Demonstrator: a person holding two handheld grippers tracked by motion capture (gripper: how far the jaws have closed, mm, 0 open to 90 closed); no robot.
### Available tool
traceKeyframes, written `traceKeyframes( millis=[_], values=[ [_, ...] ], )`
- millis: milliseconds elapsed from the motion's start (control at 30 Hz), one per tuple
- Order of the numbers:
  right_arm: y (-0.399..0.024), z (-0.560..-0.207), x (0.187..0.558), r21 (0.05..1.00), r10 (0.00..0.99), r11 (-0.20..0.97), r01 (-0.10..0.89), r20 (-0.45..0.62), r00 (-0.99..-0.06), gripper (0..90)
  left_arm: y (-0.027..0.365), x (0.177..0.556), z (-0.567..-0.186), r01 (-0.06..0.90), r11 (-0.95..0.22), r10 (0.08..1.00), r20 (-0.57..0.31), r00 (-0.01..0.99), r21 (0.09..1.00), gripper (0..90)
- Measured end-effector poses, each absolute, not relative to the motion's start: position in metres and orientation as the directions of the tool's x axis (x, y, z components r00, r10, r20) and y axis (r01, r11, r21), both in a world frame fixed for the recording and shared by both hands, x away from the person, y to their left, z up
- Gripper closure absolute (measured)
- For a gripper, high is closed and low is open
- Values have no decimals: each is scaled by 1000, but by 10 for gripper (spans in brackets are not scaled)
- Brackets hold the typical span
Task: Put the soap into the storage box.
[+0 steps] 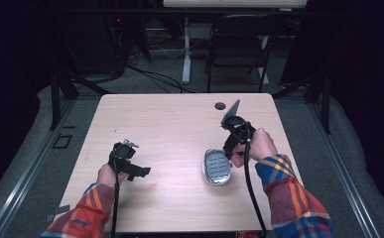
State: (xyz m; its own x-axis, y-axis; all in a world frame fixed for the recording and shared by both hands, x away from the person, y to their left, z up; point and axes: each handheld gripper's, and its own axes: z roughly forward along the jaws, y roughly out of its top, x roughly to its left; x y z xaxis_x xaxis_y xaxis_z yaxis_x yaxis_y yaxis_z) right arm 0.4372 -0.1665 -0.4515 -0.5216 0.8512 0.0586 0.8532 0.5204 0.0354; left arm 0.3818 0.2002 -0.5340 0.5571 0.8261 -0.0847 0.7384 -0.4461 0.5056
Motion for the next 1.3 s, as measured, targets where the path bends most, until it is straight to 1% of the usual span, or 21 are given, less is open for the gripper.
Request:
traceKeyframes(
  millis=[67,100,333,600,667,767,867,933,1033,1100,1167,1233,1300],
  values=[
    [-162,-454,438,27,852,520,854,61,-521,372,200,382,-534,738,-446,826,-85,557,506,1],
    [-161,-456,438,39,857,510,859,65,-512,372,200,382,-534,738,-447,826,-84,558,505,1],
    [-147,-463,442,-12,847,529,849,61,-527,372,200,382,-534,736,-454,822,-83,564,503,1],
    [-131,-476,444,-25,852,523,852,61,-521,371,201,382,-533,734,-457,820,-81,567,503,1],
    [-129,-476,445,-50,843,538,841,52,-536,371,201,382,-533,733,-458,820,-80,567,502,1],
    [-126,-479,447,-56,845,534,844,55,-531,371,200,382,-534,733,-458,820,-80,567,503,1],
    [-124,-484,446,-38,858,512,858,67,-509,371,200,382,-534,733,-458,820,-80,567,503,1],
    [-123,-484,448,-65,850,527,847,56,-524,371,200,382,-534,733,-458,819,-81,567,503,1],
    [-121,-488,447,-53,864,504,862,50,-502,371,200,382,-534,733,-459,819,-82,568,502,1],
    [-121,-489,448,-74,858,514,855,51,-511,370,200,382,-534,733,-459,819,-81,568,503,1],
    [-119,-491,447,-67,864,504,861,48,-502,370,200,382,-534,732,-459,819,-80,569,503,1],
    [-119,-491,449,-84,861,509,856,43,-508,370,200,382,-534,733,-458,819,-80,568,503,1],
    [-118,-493,448,-71,871,492,868,51,-489,370,200,382,-534,733,-458,819,-81,568,503,1]
  ],
)
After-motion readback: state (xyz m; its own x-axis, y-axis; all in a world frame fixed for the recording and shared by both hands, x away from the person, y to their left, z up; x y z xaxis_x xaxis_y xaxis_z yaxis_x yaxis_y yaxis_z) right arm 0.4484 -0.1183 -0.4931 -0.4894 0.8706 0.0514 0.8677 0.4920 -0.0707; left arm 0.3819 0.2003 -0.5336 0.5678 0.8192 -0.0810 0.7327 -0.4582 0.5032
